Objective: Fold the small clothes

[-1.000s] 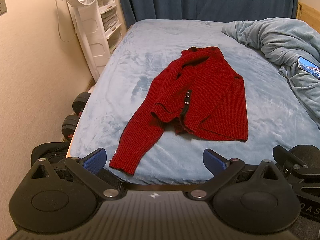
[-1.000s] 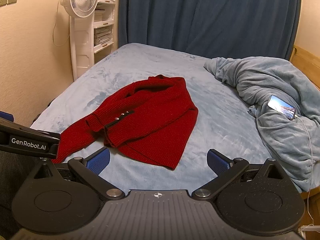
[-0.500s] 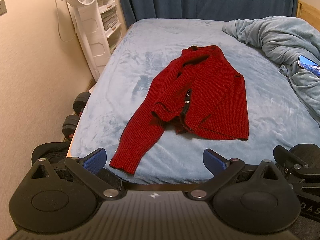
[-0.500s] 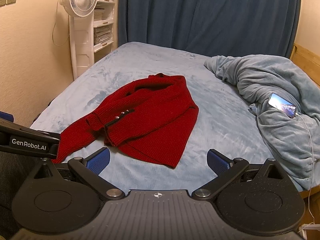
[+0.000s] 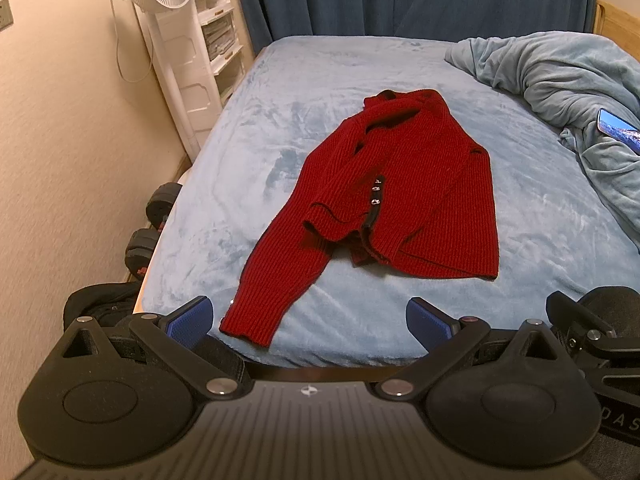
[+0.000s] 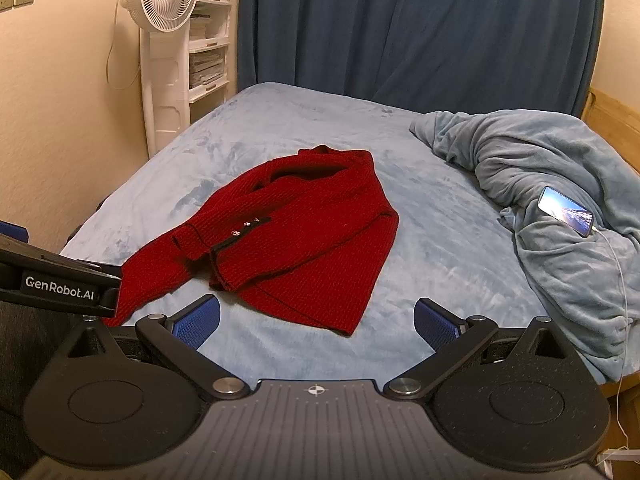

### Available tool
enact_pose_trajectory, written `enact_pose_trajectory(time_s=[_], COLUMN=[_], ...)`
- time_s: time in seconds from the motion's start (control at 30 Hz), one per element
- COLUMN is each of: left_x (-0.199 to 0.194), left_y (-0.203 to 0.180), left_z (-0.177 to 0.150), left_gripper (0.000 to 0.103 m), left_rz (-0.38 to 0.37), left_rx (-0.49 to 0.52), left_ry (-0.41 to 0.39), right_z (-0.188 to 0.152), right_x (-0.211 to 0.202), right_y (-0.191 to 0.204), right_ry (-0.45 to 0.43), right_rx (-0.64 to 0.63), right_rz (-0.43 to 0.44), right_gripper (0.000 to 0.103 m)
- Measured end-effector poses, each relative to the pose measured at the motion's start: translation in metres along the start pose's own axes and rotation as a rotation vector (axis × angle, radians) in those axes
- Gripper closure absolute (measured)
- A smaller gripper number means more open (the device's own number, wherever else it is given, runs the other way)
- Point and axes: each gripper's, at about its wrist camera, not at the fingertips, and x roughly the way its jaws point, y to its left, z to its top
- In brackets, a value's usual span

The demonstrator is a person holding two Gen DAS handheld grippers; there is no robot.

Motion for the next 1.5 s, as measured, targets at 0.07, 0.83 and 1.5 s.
enact_pose_trajectory(time_s=[0.07, 0.83, 1.5], left_x=[0.008, 0.014, -0.007], left_y=[0.004, 0.004, 0.021], left_z=[-0.004, -0.006, 0.098], left_gripper=[0.000, 0.000, 0.000], left_rz=[0.000, -0.003, -0.204], left_rx=[0.001, 0.006, -0.024], left_ry=[0.001, 0.013, 0.141], right_z=[0.000, -0.001, 0.027], right_x=[0.000, 0.001, 0.024], right_y=[0.000, 0.001, -0.067], right_ry=[0.001, 0.005, 0.027], right_rx=[-0.001, -0.004, 0.200], right_rz=[0.000, 0.002, -0.142], right_gripper=[0.001, 0.001, 0.001])
